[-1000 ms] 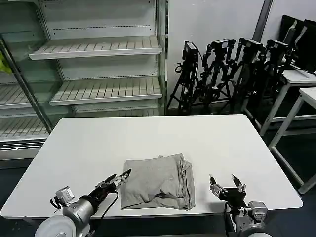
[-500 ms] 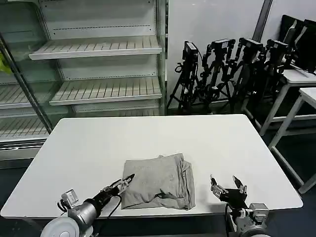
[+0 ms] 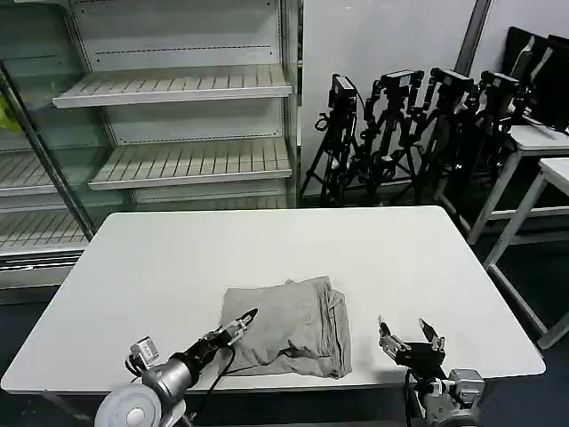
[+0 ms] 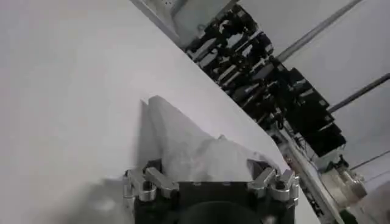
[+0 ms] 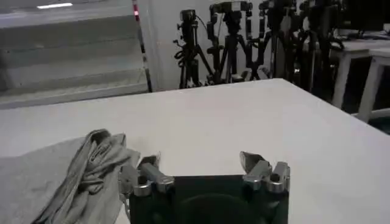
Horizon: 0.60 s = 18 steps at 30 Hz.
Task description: Fold and organize the clothes.
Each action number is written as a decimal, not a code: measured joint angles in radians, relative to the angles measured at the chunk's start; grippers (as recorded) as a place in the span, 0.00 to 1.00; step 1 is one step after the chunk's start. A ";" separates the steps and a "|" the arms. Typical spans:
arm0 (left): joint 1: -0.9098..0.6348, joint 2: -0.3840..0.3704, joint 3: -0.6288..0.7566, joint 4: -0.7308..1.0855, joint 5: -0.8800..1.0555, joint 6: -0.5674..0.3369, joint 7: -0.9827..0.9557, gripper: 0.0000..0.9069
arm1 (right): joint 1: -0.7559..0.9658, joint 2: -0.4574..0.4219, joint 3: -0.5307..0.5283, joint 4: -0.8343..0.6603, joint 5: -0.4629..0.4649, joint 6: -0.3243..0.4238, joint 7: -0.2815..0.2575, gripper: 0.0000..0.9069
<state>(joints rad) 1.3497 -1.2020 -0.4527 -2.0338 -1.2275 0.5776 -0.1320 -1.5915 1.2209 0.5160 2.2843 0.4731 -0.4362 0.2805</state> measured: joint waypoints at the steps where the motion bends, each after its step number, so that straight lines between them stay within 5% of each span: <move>1: -0.002 -0.001 0.001 0.003 0.001 0.000 -0.001 0.02 | -0.001 0.001 0.001 0.002 0.000 0.000 0.000 1.00; 18: -0.005 -0.017 -0.016 0.001 -0.018 0.000 0.000 0.02 | -0.002 0.010 0.003 0.012 -0.002 -0.002 0.001 1.00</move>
<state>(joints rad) 1.3449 -1.2191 -0.4690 -2.0331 -1.2456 0.5776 -0.1317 -1.5939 1.2314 0.5192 2.2967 0.4711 -0.4386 0.2819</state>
